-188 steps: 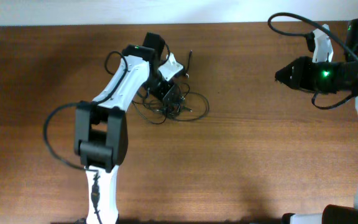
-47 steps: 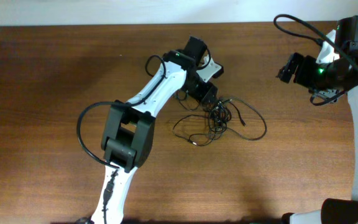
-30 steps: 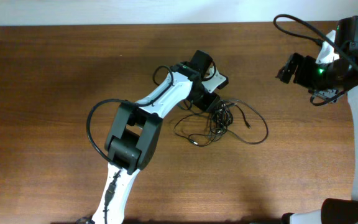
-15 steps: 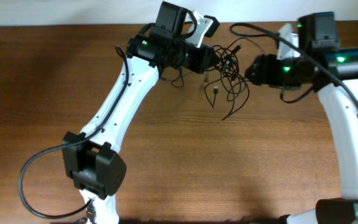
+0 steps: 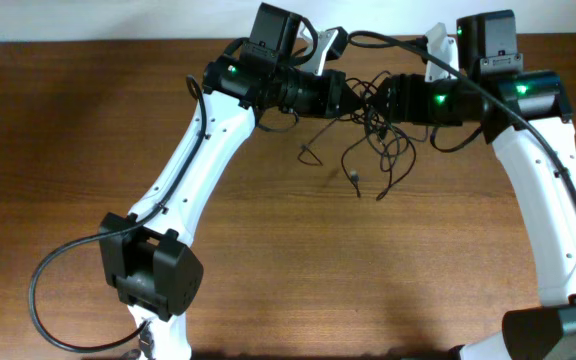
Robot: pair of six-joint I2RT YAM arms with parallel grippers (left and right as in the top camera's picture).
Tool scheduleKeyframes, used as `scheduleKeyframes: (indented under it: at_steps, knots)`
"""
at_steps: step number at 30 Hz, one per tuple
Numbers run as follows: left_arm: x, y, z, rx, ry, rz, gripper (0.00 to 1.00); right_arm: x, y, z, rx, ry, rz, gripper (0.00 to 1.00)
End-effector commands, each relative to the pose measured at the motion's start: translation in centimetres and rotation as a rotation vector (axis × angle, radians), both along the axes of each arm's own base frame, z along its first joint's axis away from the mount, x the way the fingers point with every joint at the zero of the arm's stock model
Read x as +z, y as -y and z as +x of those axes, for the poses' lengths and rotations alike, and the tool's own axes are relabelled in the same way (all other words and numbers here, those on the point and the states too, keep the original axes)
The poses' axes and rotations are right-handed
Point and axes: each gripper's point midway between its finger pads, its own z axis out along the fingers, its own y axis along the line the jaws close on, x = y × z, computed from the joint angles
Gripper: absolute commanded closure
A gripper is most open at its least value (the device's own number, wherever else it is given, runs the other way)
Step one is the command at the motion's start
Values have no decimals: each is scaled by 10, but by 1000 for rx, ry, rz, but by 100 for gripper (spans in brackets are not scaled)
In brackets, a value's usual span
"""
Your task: Untangle cables
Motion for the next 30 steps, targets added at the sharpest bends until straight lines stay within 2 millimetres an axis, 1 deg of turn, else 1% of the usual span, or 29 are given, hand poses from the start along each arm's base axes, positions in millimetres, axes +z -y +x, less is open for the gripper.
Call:
scheduleKeyframes:
  at_steps: [1, 2, 4, 9, 12, 14, 16, 18, 20, 22, 26, 27, 30]
  knots:
    - [31, 7, -18, -66, -25, -111, 100, -1, -9, 2, 30, 7, 13, 35]
    - [34, 9, -20, -79, -35, -129, 100, 0, -11, 2, 35, 11, 13, 35]
    - [49, 15, -30, -153, -39, -207, 100, -3, -14, 4, 39, 15, 5, 35]
    - [66, 18, -49, -254, -92, -305, 100, -20, -14, 18, 9, -14, 3, 35]
    - [71, 18, -55, -289, -106, -334, 100, -15, -16, 30, -5, 30, 22, 35]
    - [73, 18, -58, -305, -113, -347, 100, -9, -6, 42, -78, 50, 43, 35]
    - [75, 18, -60, -317, -117, -357, 100, -2, 13, 56, -171, 72, 74, 35]
    - [76, 16, -59, -317, -113, -360, 100, 9, 41, 72, -286, 100, 131, 35]
    - [76, 14, -58, -314, -112, -363, 100, 17, 59, 82, -343, 135, 162, 35]
    - [76, 10, -54, -305, -112, -365, 100, 32, 99, 97, -453, 192, 213, 35]
    - [76, 4, -49, -296, -94, -366, 100, 50, 140, 104, -509, 243, 302, 35]
    - [75, 1, -47, -287, -93, -364, 100, 54, 155, 103, -530, 251, 319, 35]
    - [75, -7, -39, -272, -64, -362, 100, 60, 183, 96, -544, 258, 362, 35]
